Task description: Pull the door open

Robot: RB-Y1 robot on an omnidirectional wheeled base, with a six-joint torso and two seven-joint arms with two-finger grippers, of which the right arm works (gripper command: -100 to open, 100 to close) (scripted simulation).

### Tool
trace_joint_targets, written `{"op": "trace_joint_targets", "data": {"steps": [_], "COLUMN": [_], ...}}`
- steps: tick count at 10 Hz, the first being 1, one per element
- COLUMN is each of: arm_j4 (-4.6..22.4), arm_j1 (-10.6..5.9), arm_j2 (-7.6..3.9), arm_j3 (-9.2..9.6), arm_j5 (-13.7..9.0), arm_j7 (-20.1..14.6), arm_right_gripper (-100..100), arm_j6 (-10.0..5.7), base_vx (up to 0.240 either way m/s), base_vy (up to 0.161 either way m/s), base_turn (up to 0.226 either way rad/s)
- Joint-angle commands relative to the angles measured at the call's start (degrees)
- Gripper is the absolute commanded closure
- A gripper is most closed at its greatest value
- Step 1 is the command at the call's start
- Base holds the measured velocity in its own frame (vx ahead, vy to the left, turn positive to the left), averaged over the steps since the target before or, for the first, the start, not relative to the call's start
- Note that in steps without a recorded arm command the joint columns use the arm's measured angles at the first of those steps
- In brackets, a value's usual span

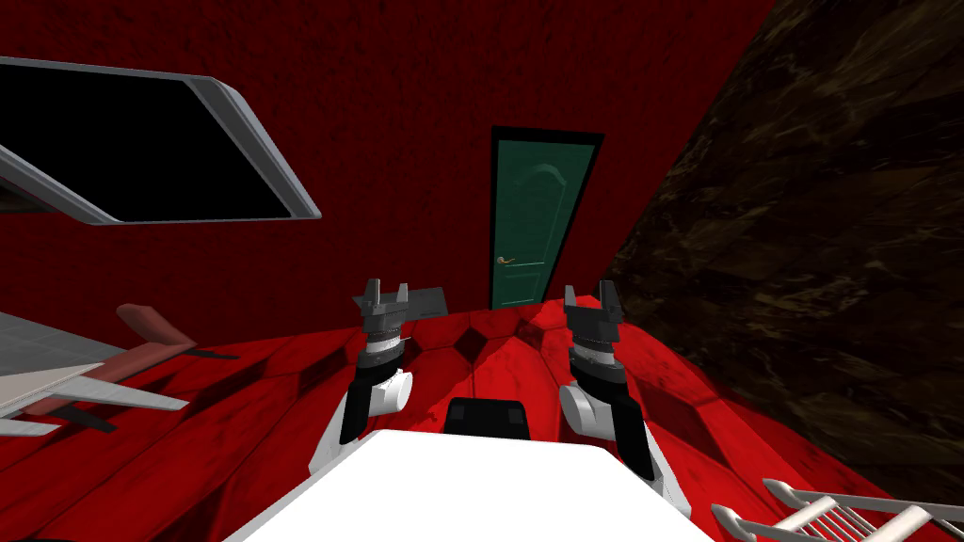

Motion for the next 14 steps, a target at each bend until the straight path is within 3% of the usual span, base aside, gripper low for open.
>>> {"op": "trace_joint_targets", "data": {"steps": [1,5,14], "arm_j4": [1.62,5.58,18.42], "arm_j1": [-0.62,-2.15,-7.08], "arm_j2": [-0.47,-1.50,-4.40], "arm_j3": [-0.01,-0.05,-0.15], "arm_j5": [-0.09,-0.31,-1.02], "arm_j7": [-0.07,-0.24,-0.80], "arm_right_gripper": [-100,-100,-100], "arm_j6": [-0.09,-0.32,-1.07], "base_vx": [0.071,0.123,0.123], "base_vy": [-0.007,-0.006,-0.006], "base_turn": [0.044,0.025,0.038]}}
